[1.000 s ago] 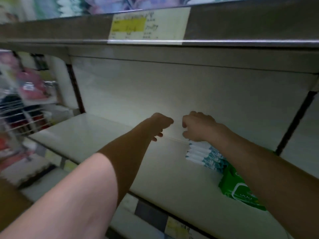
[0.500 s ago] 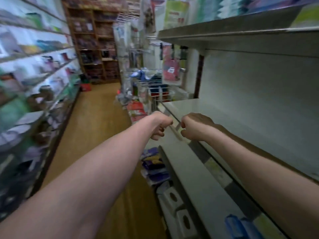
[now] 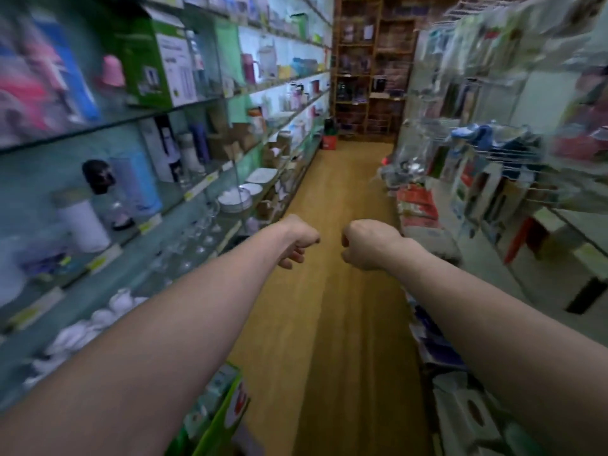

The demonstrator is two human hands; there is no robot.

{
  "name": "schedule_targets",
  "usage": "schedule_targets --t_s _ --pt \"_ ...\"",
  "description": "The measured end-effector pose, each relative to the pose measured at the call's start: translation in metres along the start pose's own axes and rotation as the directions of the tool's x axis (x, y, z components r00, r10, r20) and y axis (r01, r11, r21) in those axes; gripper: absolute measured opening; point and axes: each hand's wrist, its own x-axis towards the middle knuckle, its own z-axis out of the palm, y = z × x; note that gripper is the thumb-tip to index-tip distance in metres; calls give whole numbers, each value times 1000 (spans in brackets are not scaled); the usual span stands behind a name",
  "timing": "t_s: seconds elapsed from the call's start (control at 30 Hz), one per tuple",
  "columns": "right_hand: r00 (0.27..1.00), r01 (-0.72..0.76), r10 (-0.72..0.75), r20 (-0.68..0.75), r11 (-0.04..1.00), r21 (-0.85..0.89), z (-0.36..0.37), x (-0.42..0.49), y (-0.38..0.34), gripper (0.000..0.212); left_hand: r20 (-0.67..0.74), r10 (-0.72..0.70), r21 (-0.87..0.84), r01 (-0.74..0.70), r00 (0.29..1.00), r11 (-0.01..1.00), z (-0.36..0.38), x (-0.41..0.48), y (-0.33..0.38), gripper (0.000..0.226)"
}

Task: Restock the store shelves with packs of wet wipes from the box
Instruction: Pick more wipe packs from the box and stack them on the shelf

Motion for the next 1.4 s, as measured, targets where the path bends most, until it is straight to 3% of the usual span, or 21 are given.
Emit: schedule_targets --t_s 0.13,0.3,0.63,0.9,1.0,1.07,1.13,1.3,1.37,1.4 --pt "987 161 -161 24 987 16 11 33 -93 26 -32 -104 34 105 994 994 -62 24 -74 52" --pt "952 279 -280 122 960 27 46 68 -190 29 -29 -216 9 216 976 976 -105 49 -164 15" --pt "799 487 -475 369 871 66 148 106 -314 31 33 -535 -136 534 844 834 -112 86 -334 25" --pt "640 601 -544 543 794 87 237 136 -346 34 214 -696 -303 724 685 620 -77 104 -424 25" --pt "586 625 -521 620 778 63 271 141 -351 21 293 -703 -337 758 648 558 -53 111 -443 36" --pt "550 648 -502 667 761 38 292 143 -352 15 297 -734 -353 784 611 510 -35 118 -453 21" --pt "539 641 -490 685 766 43 312 143 -351 29 300 -760 -380 803 576 459 -14 124 -461 13" --pt "534 600 -444 719 798 48 355 143 -340 31 377 -740 -416 816 557 401 36 141 -480 18" --pt "535 579 -429 728 814 54 369 144 -335 31 393 -718 -410 808 575 422 49 148 -482 7" --pt "537 568 -427 727 821 63 376 144 -332 32 397 -698 -408 796 595 447 54 151 -484 12"
